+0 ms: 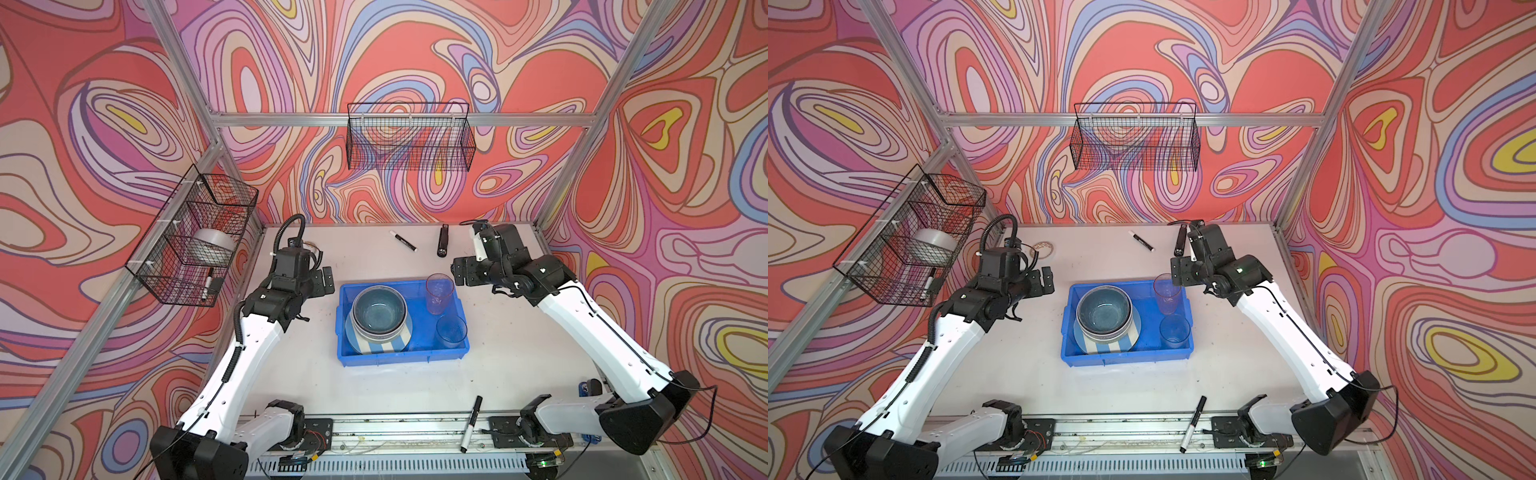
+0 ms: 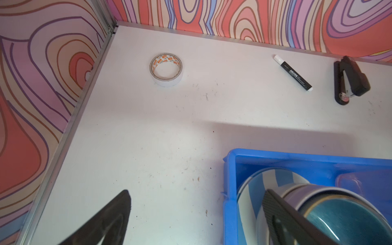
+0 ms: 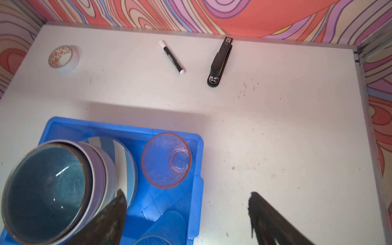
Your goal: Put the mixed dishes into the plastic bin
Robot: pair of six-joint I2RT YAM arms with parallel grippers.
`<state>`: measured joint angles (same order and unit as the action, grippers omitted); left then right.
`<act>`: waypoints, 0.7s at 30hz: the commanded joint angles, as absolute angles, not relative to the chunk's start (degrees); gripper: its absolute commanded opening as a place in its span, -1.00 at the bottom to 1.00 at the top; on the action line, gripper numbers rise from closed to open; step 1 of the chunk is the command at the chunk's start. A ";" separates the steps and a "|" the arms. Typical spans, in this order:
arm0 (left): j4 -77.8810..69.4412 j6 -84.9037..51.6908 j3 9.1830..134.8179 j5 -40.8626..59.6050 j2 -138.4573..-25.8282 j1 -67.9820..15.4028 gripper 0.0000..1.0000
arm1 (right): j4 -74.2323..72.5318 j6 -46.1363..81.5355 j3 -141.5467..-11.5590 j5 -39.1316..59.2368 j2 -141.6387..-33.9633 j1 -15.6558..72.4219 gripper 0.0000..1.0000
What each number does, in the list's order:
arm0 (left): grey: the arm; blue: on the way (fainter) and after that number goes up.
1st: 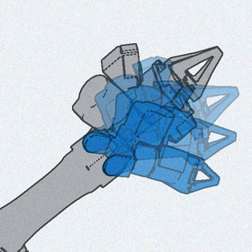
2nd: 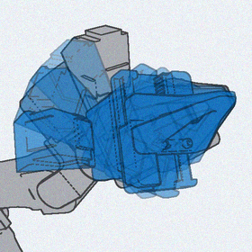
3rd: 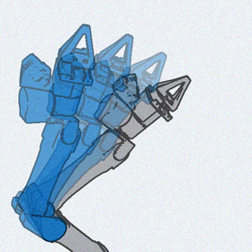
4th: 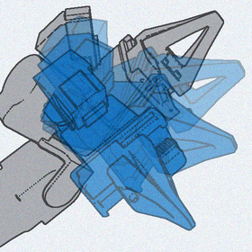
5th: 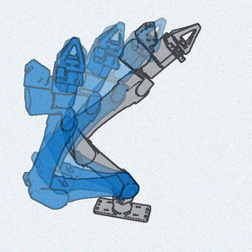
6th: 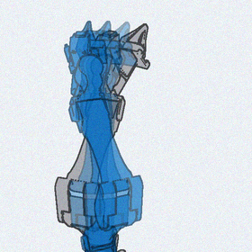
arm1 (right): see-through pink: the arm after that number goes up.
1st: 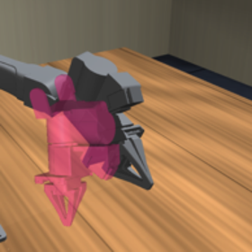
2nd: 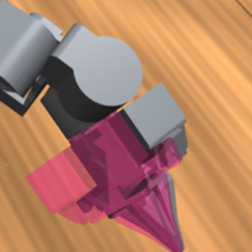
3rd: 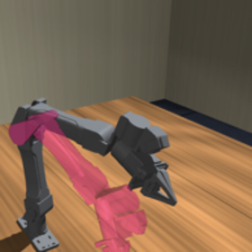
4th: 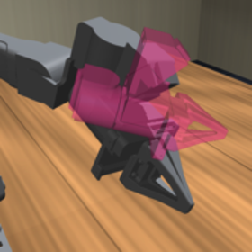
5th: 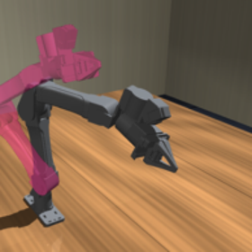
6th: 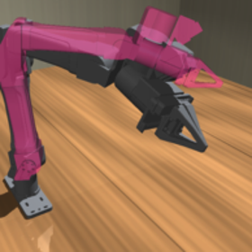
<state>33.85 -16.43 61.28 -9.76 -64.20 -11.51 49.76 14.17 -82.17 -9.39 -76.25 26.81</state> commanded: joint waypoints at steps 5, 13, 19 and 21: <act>21.74 -12.37 54.15 -11.66 -66.22 -7.89 1.00 | 32.35 11.66 -72.69 -11.42 -73.31 19.15 0.97; 4.79 -10.03 44.65 -14.29 -69.90 -4.92 1.00 | 17.32 9.09 -60.41 -14.10 -73.07 11.63 0.97; -4.77 -8.54 40.25 -16.23 -74.88 -3.79 0.99 | 4.51 7.69 -50.88 -18.57 -76.43 8.61 0.97; -8.73 -7.19 38.94 -15.67 -76.79 -3.69 1.00 | 0.73 8.04 -48.08 -20.17 -78.06 7.81 0.97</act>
<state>0.14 -9.76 40.34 -14.37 -74.76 -4.14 10.20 8.51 -50.98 -16.23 -75.90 9.23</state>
